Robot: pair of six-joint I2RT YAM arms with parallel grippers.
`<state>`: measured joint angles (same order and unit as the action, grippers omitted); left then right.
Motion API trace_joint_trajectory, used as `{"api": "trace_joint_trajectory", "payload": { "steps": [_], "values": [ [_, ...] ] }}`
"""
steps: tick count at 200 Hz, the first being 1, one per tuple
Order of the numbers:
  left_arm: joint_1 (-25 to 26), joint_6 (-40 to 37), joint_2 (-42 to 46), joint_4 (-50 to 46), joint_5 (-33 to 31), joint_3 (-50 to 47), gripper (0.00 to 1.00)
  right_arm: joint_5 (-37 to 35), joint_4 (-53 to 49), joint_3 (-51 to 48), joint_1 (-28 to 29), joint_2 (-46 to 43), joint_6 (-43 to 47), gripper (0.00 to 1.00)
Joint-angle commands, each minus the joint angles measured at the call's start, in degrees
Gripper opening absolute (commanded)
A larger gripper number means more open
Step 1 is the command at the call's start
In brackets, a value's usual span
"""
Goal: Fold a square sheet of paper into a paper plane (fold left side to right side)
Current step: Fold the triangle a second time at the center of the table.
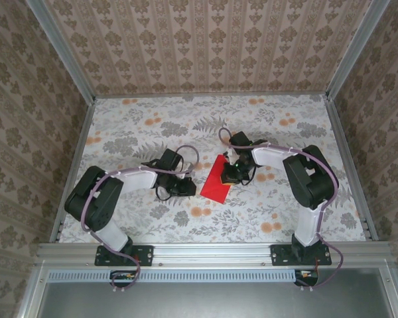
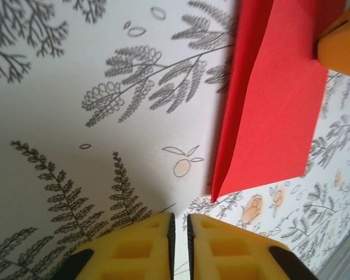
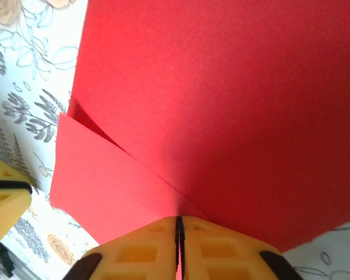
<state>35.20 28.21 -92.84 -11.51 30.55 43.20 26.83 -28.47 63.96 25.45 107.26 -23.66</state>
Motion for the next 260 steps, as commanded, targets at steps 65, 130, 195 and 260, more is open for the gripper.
{"api": "trace_joint_trajectory", "payload": {
  "steps": [65,130,195,260],
  "values": [
    [1.6,-3.2,-8.04,3.27,3.28,13.47,0.5,-1.43,14.21,-15.11,-8.19,-18.45,-5.38,0.57],
    [2.75,-4.19,-15.34,3.67,4.97,19.68,0.38,2.6,17.58,-19.92,-8.74,-20.2,-6.86,0.72],
    [2.42,-4.65,-11.23,4.91,2.24,16.73,0.09,8.22,22.24,-21.23,-8.54,-18.22,-9.89,0.73],
    [1.8,-3.78,-9.2,5.97,1.66,14.57,0.09,11.38,28.54,-20.22,-5.06,-13.16,-14.8,0.68]
  ]
}}
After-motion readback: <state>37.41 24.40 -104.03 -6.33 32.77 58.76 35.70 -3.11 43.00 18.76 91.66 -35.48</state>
